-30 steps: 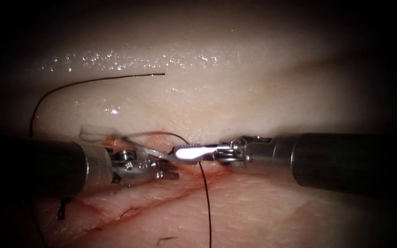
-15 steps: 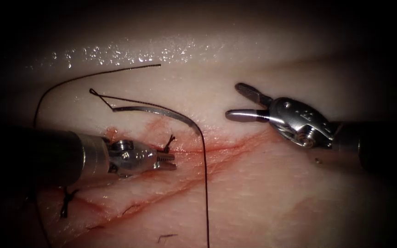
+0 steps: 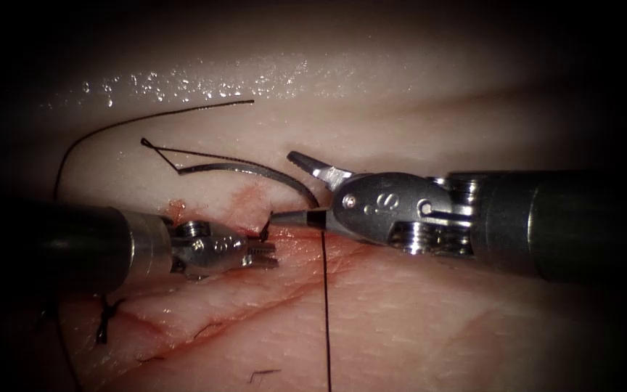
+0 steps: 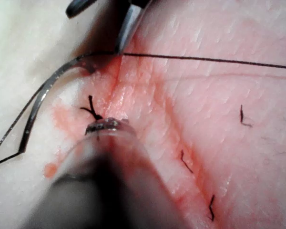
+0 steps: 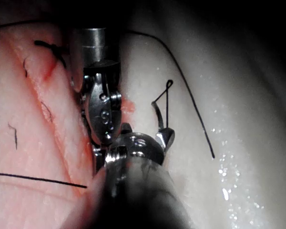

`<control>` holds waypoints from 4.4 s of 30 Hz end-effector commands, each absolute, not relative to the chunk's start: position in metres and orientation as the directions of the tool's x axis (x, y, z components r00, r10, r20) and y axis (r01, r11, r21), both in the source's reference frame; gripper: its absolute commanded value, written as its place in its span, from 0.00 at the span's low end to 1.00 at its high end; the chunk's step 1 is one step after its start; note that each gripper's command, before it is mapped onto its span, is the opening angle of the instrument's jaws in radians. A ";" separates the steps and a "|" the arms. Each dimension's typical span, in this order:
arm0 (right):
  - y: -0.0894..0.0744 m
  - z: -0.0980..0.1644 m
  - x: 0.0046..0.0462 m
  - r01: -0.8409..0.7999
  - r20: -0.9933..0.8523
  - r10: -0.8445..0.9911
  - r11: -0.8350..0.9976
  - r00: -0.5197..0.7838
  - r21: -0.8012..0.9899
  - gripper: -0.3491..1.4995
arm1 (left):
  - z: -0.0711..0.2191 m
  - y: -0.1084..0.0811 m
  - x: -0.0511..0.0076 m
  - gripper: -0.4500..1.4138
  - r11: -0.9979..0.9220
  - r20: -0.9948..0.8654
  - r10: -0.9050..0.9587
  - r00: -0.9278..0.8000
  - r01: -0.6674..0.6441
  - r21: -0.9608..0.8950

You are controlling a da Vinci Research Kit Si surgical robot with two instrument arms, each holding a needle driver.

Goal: Wound Closure

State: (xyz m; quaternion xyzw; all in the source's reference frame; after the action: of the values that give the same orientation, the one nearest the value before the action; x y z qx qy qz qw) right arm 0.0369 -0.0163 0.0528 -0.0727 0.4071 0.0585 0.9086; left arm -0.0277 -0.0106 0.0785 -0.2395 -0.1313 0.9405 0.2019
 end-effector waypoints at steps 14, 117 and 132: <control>-0.019 0.059 0.0441 -0.063 -0.438 -0.237 0.821 0.867 -0.568 0.83 | 0.079 -0.011 -0.0282 0.36 -0.885 -0.399 0.441 -0.804 -0.316 -0.342; -0.020 0.073 0.0351 0.010 -0.457 0.826 0.487 -0.330 0.873 0.00 | 0.079 -0.011 -0.0281 0.35 -0.885 -0.399 0.441 -0.804 -0.315 -0.343; -0.022 0.071 0.0333 -0.075 -0.217 0.953 0.205 -0.211 0.976 0.00 | 0.079 -0.011 -0.0278 0.35 -0.885 -0.401 0.439 -0.804 -0.310 -0.347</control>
State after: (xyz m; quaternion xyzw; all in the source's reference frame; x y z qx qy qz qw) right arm 0.0326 -0.0216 0.0710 0.3735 0.5881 0.5089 0.5056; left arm -0.0272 -0.0107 0.0783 -0.2406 -0.1332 0.9405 0.1996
